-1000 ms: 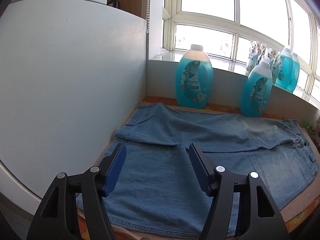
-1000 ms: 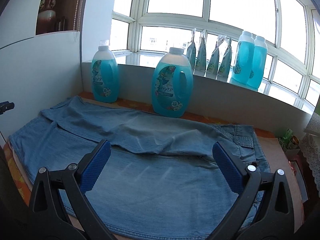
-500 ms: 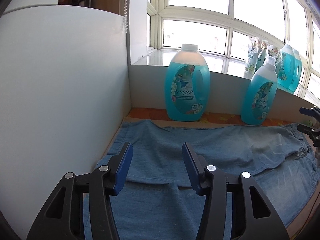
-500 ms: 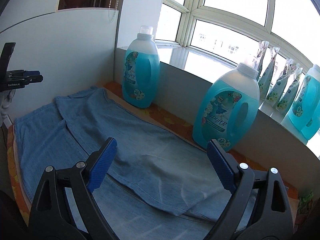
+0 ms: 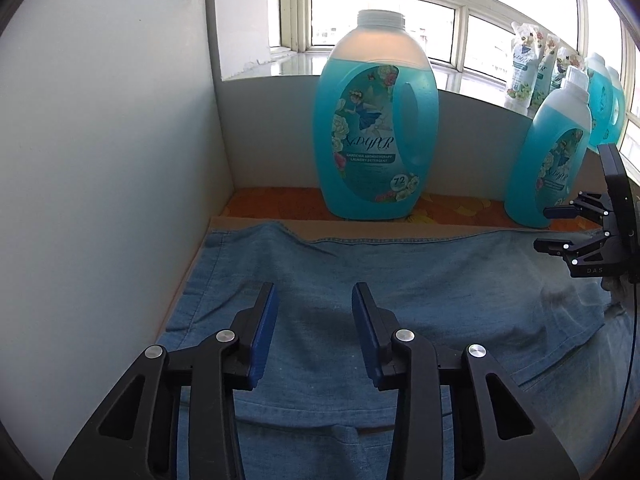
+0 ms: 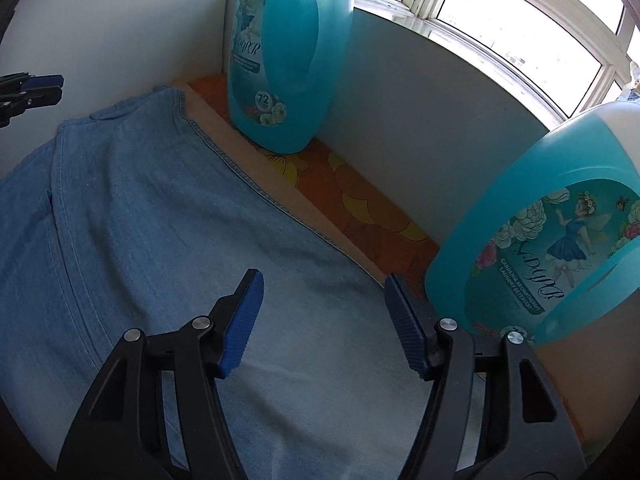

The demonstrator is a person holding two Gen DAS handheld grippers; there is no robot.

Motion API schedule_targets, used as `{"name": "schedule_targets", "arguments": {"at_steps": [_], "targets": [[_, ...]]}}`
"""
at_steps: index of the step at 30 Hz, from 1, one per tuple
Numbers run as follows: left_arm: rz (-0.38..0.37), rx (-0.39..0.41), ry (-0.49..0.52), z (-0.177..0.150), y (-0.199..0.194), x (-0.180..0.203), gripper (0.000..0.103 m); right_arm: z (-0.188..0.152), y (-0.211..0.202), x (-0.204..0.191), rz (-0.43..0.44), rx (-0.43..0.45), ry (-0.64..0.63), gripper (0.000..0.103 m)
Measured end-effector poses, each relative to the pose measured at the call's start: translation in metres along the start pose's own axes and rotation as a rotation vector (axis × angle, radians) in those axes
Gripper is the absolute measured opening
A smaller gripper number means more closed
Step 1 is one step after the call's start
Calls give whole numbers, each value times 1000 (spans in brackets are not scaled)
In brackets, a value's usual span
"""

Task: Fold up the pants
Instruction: 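Lower the right tool onto the jeans leg seam and close it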

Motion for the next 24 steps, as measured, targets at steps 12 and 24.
{"name": "schedule_targets", "arguments": {"at_steps": [12,24], "targets": [[18,-126,-7,-27,68,-16,36,8,74,-5,82,-58,-54,66],[7,-162,-39,-38,85,-27,36,11,75,-9,189,-72,-14,23]]}}
Point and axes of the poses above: each gripper's, at about its wrist camera, not at the fingertips, and y roughly the way its jaws point, x to its right, z to its top, the point moved 8 cm from there along y, roughly the way its jaws point, and after that the axes turned 7 degrees about -z, right-handed, at the moved point
